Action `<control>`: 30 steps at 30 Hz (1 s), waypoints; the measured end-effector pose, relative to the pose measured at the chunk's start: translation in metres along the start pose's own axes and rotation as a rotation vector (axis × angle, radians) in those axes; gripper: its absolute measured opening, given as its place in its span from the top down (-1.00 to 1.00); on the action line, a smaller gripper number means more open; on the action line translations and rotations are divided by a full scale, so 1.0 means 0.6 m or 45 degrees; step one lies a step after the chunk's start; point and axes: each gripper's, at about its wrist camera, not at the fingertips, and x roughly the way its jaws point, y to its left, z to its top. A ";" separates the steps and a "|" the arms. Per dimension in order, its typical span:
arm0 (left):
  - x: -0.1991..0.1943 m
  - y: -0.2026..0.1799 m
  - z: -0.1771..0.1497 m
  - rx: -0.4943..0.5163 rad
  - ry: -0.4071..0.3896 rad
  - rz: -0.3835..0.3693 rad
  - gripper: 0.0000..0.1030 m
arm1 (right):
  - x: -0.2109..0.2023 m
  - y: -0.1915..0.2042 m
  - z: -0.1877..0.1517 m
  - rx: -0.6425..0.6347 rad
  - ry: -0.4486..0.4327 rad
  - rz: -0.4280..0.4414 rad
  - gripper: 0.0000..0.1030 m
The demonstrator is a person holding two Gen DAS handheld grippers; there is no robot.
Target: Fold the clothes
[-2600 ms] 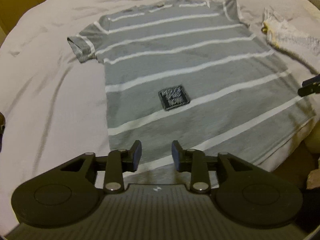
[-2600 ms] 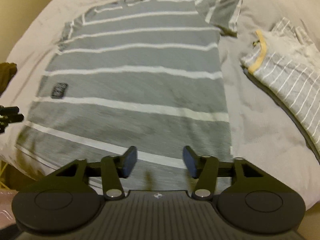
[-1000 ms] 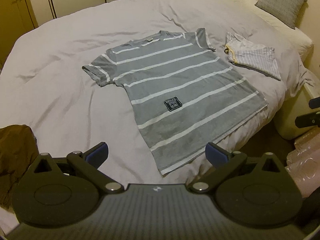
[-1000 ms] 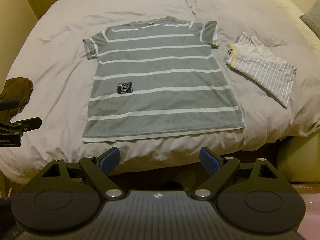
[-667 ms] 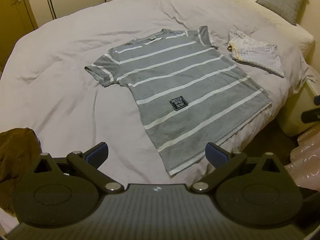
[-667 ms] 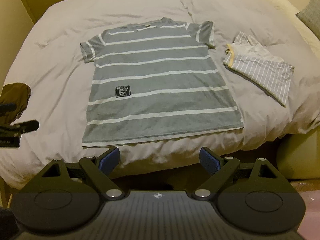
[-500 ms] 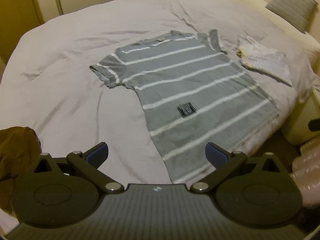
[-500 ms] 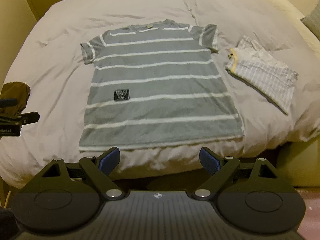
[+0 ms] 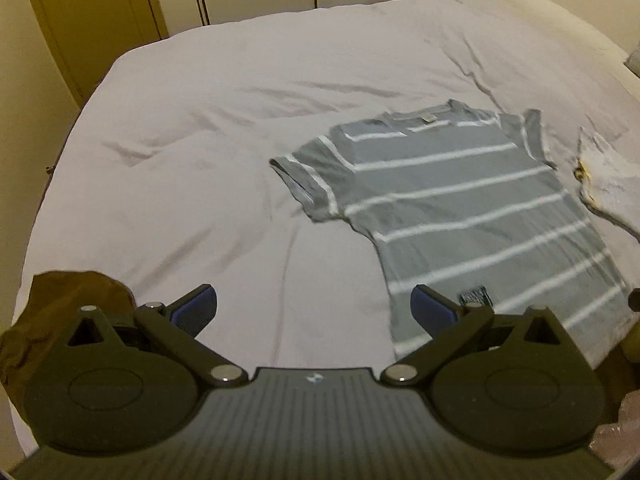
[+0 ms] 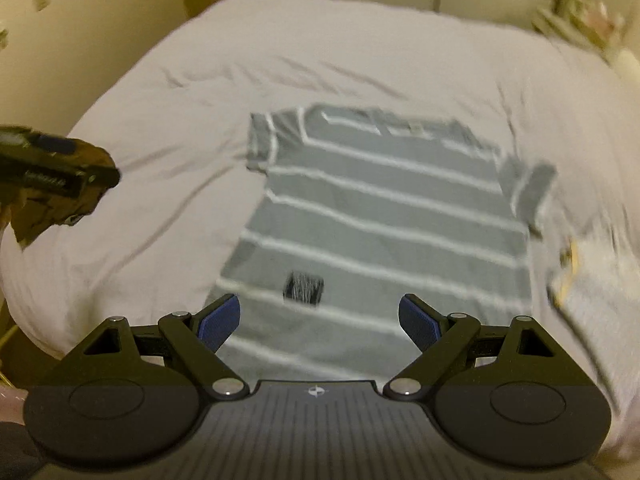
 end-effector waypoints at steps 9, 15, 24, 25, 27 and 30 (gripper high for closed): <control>0.139 0.089 0.103 0.141 -0.016 -0.111 -0.96 | 0.074 0.055 0.068 -0.102 -0.021 -0.083 -0.62; 0.296 0.165 0.189 0.155 0.053 -0.268 -0.78 | 0.201 0.169 0.104 -0.400 0.017 -0.195 -0.17; 0.504 0.205 0.282 0.058 0.135 -0.471 -0.28 | 0.375 0.248 0.164 -0.502 0.017 -0.191 0.36; 0.518 0.196 0.290 0.089 0.131 -0.479 -0.20 | 0.393 0.251 0.171 -0.507 0.011 -0.194 0.42; 0.545 0.184 0.298 0.136 0.139 -0.494 -0.11 | 0.429 0.258 0.185 -0.516 -0.001 -0.201 0.44; 0.585 0.177 0.303 0.125 0.167 -0.496 -0.06 | 0.482 0.267 0.205 -0.531 -0.019 -0.210 0.45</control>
